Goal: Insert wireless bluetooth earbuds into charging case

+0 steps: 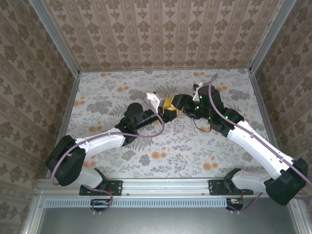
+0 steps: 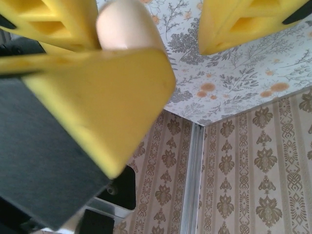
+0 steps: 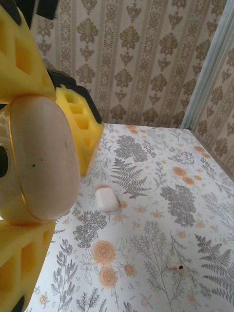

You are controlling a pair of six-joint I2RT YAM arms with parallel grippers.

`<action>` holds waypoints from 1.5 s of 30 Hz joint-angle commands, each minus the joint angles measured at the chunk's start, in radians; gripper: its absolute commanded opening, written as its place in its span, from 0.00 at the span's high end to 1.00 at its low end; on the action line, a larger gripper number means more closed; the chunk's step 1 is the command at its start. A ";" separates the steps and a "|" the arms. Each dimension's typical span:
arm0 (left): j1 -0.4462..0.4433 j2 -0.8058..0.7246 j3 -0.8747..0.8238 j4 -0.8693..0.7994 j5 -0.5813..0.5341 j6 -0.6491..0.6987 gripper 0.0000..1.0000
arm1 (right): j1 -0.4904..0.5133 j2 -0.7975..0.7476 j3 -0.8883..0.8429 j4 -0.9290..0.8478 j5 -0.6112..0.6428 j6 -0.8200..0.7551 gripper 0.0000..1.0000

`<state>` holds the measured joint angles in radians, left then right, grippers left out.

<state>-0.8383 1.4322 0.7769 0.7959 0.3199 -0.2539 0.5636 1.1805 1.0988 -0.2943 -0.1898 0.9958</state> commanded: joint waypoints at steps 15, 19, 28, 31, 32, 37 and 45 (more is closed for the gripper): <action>0.098 -0.008 -0.039 0.203 0.122 -0.227 0.92 | -0.027 -0.121 -0.044 0.113 -0.065 -0.118 0.34; 0.165 -0.025 -0.056 0.276 0.221 -0.349 0.93 | -0.095 -0.190 -0.123 0.293 -0.167 -0.112 0.30; 0.194 -0.021 -0.021 0.446 0.389 -0.607 0.94 | -0.153 -0.109 -0.173 0.617 -0.371 -0.020 0.31; 0.193 -0.018 -0.008 0.480 0.416 -0.654 0.93 | -0.154 -0.070 -0.170 0.701 -0.409 0.021 0.32; 0.191 -0.018 -0.002 0.476 0.426 -0.661 0.94 | -0.153 -0.057 -0.168 0.727 -0.422 0.033 0.35; 0.185 -0.027 0.017 0.479 0.438 -0.680 0.93 | -0.148 -0.022 -0.155 0.766 -0.463 0.049 0.43; 0.184 -0.020 0.049 0.479 0.441 -0.712 0.93 | -0.115 -0.001 -0.148 0.763 -0.509 0.008 0.48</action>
<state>-0.6476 1.4418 0.7868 1.2205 0.7380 -0.9306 0.4339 1.1645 0.9360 0.4232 -0.6445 1.0222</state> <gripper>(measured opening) 0.190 0.532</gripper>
